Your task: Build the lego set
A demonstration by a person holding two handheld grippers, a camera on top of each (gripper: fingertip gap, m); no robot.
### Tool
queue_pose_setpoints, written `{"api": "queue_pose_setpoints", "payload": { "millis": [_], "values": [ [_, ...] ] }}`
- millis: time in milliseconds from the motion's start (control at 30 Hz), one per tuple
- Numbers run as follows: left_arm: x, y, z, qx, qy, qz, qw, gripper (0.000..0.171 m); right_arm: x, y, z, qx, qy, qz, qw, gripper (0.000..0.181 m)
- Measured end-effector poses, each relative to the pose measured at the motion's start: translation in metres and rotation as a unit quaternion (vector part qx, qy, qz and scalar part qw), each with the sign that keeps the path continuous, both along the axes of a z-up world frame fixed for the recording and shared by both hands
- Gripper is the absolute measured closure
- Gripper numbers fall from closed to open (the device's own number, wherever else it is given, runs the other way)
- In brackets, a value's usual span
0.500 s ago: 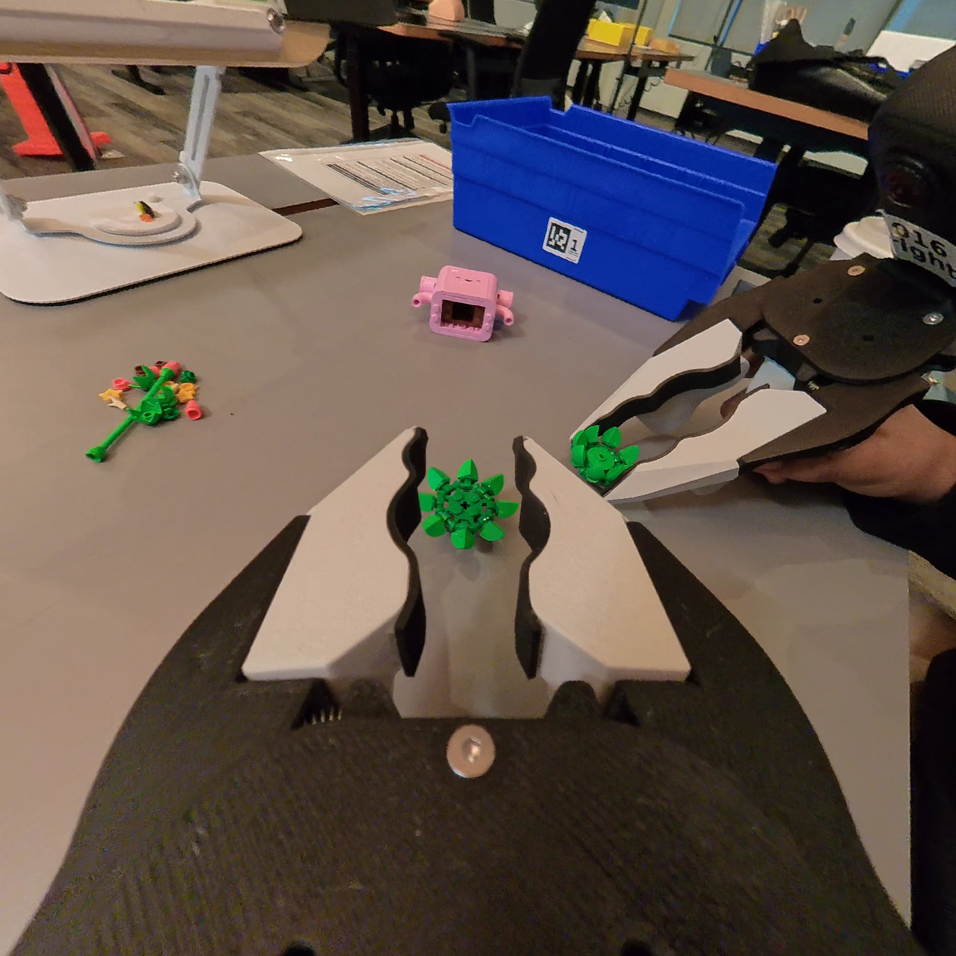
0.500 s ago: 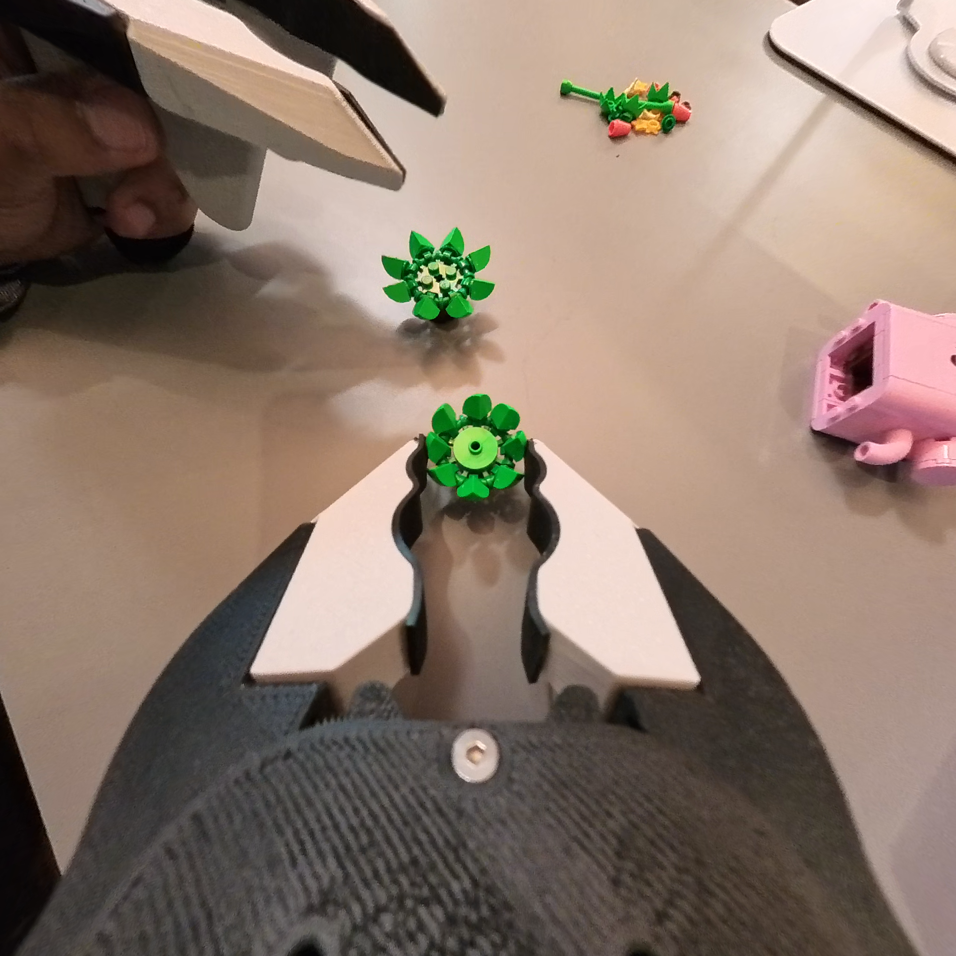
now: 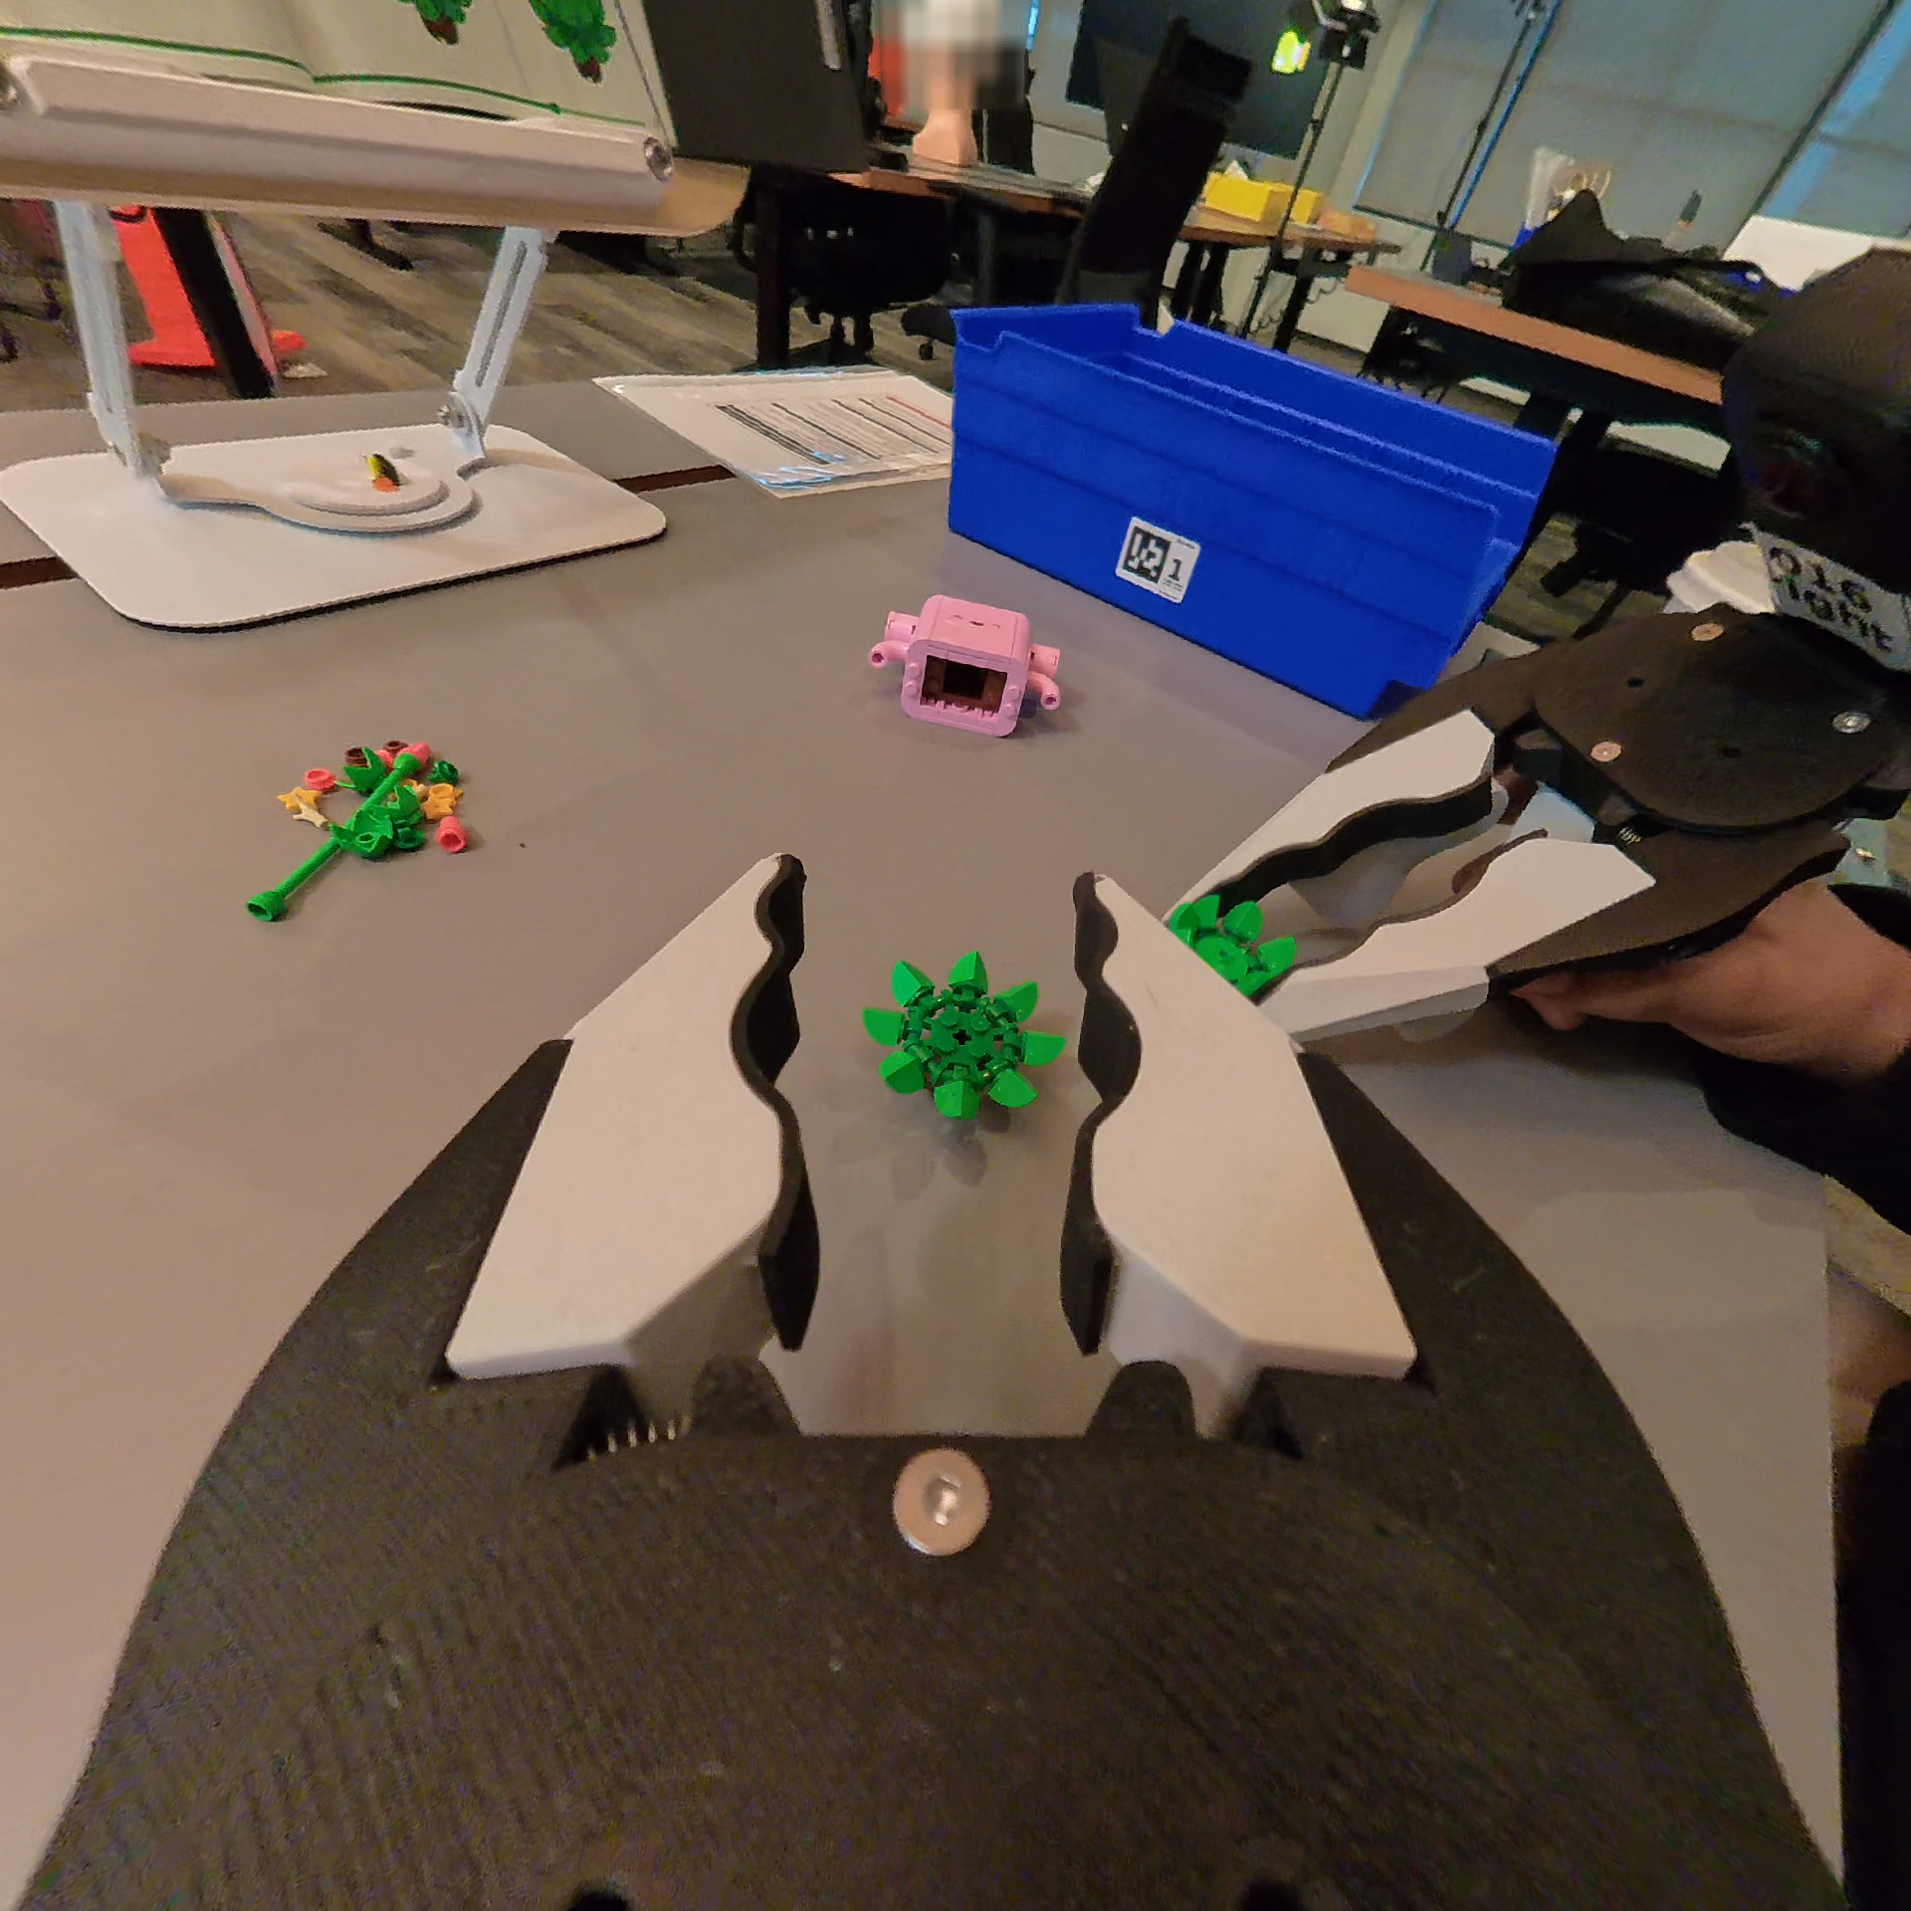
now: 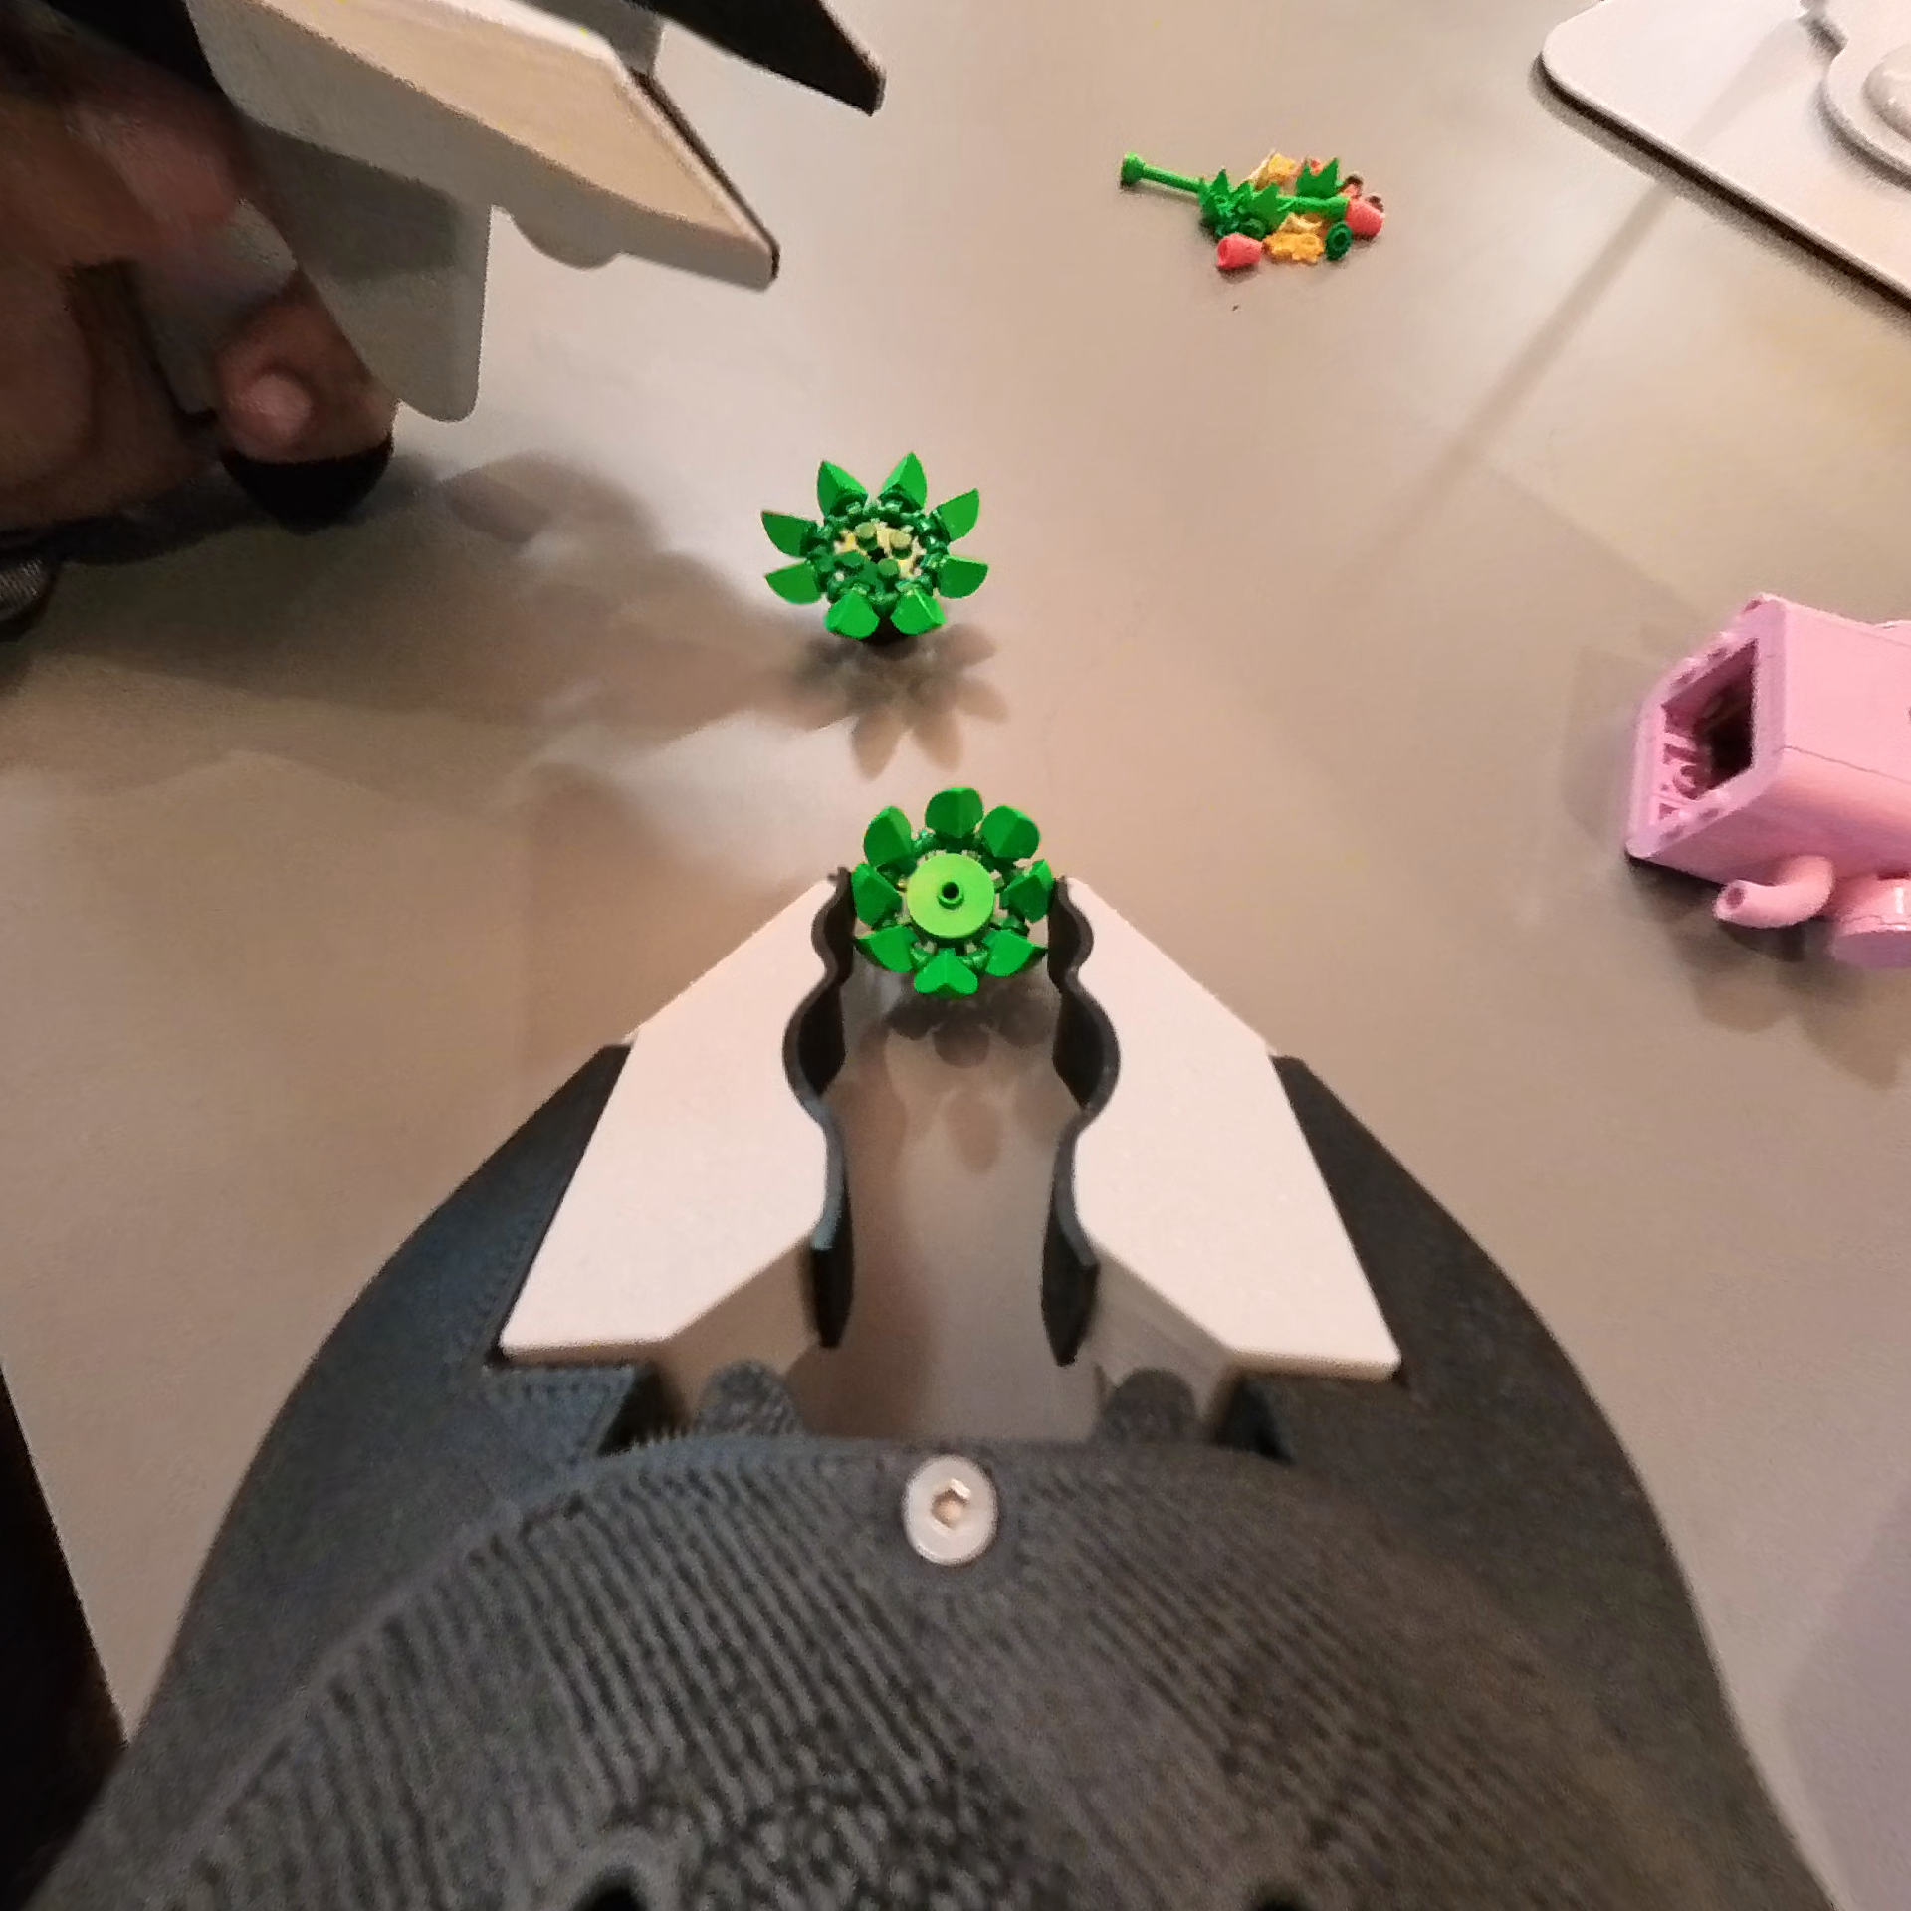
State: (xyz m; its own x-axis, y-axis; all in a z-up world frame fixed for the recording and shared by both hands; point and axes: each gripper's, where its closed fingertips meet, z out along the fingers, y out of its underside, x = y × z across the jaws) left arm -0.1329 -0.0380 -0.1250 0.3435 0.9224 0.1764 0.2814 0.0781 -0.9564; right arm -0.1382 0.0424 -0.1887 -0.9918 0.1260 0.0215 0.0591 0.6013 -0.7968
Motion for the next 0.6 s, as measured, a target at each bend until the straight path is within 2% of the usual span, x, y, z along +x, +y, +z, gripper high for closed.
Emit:
{"api": "queue_pose_setpoints", "payload": {
  "millis": [200,400,600],
  "values": [
    [0.001,-0.003,0.002,0.023,0.000,0.000,1.000,0.120,0.000,0.000,-0.008,0.026,0.015,-0.001,1.000,0.145],
    [0.000,-0.031,0.004,0.038,0.010,0.066,0.997,0.123,-0.001,0.000,-0.011,0.035,0.011,-0.003,0.999,0.145],
    [-0.002,-0.034,0.000,0.057,-0.007,0.065,0.996,0.127,-0.001,0.000,-0.010,0.035,0.010,-0.004,0.999,0.144]
  ]
}}
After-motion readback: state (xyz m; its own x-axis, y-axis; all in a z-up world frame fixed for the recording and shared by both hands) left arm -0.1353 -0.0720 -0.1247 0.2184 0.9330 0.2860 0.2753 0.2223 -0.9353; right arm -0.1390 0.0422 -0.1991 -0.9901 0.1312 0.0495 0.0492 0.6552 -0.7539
